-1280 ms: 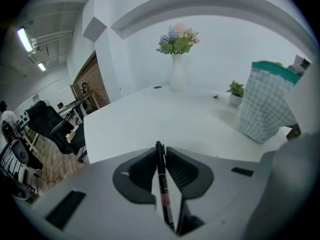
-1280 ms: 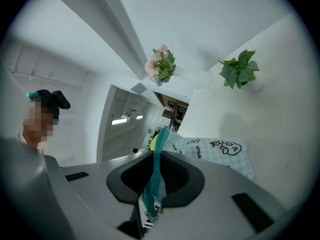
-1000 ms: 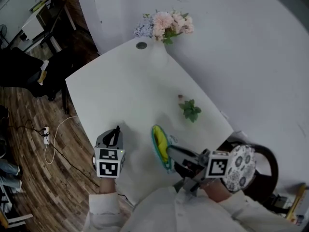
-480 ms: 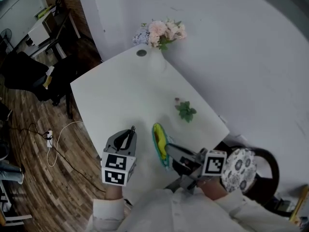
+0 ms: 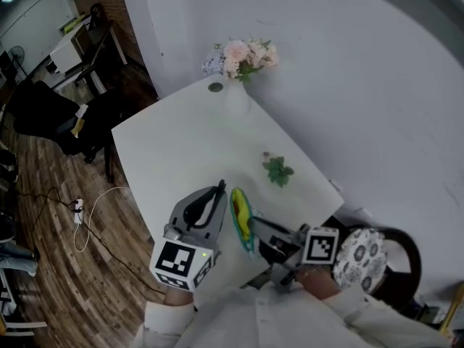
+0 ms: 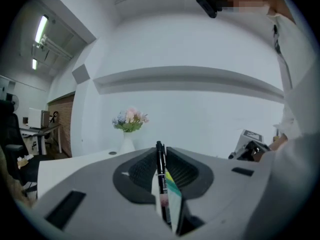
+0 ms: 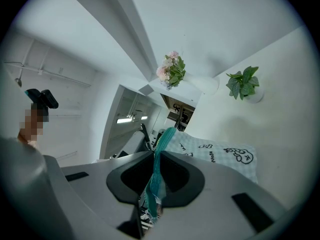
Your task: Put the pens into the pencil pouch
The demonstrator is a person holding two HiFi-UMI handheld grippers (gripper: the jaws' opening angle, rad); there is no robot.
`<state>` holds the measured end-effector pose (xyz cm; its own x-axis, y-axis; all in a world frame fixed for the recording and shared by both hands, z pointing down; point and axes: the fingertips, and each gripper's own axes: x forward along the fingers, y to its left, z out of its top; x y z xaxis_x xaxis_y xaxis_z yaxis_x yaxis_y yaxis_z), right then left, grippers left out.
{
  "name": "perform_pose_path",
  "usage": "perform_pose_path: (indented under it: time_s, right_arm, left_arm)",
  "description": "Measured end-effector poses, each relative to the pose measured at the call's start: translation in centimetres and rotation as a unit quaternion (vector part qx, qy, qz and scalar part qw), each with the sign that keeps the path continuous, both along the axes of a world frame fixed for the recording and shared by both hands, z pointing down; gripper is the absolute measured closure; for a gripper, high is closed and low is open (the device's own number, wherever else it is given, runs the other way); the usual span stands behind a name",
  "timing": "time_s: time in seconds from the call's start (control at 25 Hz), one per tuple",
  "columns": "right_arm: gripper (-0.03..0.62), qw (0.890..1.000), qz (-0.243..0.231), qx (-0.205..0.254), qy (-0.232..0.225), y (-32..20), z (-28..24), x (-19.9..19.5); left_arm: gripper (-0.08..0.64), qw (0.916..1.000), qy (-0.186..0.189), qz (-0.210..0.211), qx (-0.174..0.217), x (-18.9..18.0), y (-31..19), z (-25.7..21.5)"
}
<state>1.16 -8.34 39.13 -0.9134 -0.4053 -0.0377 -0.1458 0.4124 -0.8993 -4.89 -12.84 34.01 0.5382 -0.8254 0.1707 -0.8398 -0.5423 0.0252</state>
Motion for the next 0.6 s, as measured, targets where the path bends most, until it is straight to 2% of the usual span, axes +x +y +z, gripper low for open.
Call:
perform_pose_path:
  time_s: [0.4,0.48,0.6]
  right_arm:
    - [0.549,1.000,-0.009,0.003,-0.009,0.2,-0.1,-0.2]
    - [0.549,1.000,-0.010,0.003,-0.009,0.1,0.0,-0.3]
    - [0.549,1.000,-0.011,0.002,-0.007,0.2,0.2,-0.3]
  left_arm:
    - [0.499,0.9955,0.028,0.054,0.073,3.7,0.6,-4.6]
    - [0.499,0.9933,0.043,0.061,0.088,4.1,0.9,-5.5]
    - [0.499,0.9878,0.089,0.068,0.108,4.3,1.4,-7.0]
